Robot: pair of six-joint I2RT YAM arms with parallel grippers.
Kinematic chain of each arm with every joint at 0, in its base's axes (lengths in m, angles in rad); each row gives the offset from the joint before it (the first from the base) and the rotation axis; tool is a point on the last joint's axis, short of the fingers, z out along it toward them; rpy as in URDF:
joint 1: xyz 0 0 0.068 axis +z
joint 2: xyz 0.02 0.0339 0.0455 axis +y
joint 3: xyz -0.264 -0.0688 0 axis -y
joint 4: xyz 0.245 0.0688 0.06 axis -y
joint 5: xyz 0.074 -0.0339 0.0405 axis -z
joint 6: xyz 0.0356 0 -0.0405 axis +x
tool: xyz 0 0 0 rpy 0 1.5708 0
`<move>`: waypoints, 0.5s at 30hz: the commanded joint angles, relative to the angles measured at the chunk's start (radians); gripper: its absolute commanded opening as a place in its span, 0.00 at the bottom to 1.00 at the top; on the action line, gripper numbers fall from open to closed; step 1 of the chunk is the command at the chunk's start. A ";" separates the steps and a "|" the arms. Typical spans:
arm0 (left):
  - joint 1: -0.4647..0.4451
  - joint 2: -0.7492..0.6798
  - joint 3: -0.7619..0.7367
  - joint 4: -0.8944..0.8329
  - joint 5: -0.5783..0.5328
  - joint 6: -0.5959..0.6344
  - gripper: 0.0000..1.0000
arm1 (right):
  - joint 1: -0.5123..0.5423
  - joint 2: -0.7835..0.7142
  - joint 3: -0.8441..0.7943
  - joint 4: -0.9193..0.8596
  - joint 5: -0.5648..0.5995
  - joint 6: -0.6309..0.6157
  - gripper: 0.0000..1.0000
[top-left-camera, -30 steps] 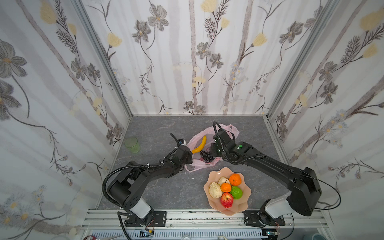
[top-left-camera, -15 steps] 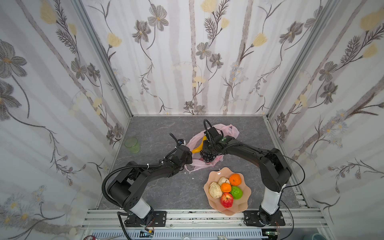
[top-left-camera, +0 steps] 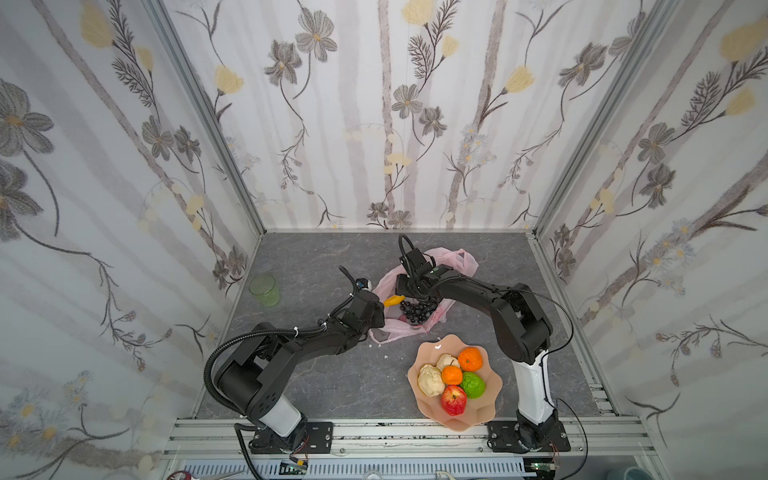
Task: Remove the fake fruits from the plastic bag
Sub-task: 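Reach the right gripper into the bag toward the yellow banana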
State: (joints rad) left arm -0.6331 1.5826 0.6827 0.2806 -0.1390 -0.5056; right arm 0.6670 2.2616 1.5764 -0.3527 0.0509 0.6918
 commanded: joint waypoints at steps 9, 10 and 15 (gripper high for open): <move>0.002 -0.006 -0.003 0.008 -0.006 -0.007 0.08 | -0.001 0.071 0.067 -0.035 0.029 0.014 0.60; 0.000 -0.007 -0.001 0.008 -0.004 -0.007 0.07 | -0.001 0.072 0.066 -0.039 0.037 0.013 0.59; -0.001 -0.007 -0.001 0.008 -0.001 -0.007 0.08 | -0.007 0.094 0.074 -0.042 0.038 0.013 0.58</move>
State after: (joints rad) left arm -0.6331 1.5818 0.6827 0.2806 -0.1360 -0.5056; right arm 0.6628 2.3409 1.6390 -0.3985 0.0666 0.6979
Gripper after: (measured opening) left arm 0.075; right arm 0.584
